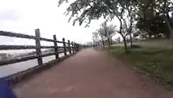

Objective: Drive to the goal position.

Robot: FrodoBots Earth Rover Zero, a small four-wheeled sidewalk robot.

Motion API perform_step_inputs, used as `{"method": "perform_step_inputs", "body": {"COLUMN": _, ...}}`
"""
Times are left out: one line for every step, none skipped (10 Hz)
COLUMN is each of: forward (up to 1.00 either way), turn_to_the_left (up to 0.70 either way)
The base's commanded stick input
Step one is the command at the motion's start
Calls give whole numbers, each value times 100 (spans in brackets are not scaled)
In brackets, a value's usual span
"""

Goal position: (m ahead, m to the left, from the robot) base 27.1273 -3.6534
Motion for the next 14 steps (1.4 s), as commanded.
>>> {"method": "perform_step_inputs", "body": {"forward": 85, "turn_to_the_left": 0}}
{"method": "perform_step_inputs", "body": {"forward": 85, "turn_to_the_left": 0}}
{"method": "perform_step_inputs", "body": {"forward": 85, "turn_to_the_left": 7}}
{"method": "perform_step_inputs", "body": {"forward": 85, "turn_to_the_left": 0}}
{"method": "perform_step_inputs", "body": {"forward": 85, "turn_to_the_left": 7}}
{"method": "perform_step_inputs", "body": {"forward": 85, "turn_to_the_left": 2}}
{"method": "perform_step_inputs", "body": {"forward": 85, "turn_to_the_left": 4}}
{"method": "perform_step_inputs", "body": {"forward": 85, "turn_to_the_left": 2}}
{"method": "perform_step_inputs", "body": {"forward": 85, "turn_to_the_left": -24}}
{"method": "perform_step_inputs", "body": {"forward": 85, "turn_to_the_left": -34}}
{"method": "perform_step_inputs", "body": {"forward": 85, "turn_to_the_left": -8}}
{"method": "perform_step_inputs", "body": {"forward": 85, "turn_to_the_left": 12}}
{"method": "perform_step_inputs", "body": {"forward": 85, "turn_to_the_left": 4}}
{"method": "perform_step_inputs", "body": {"forward": 85, "turn_to_the_left": 10}}
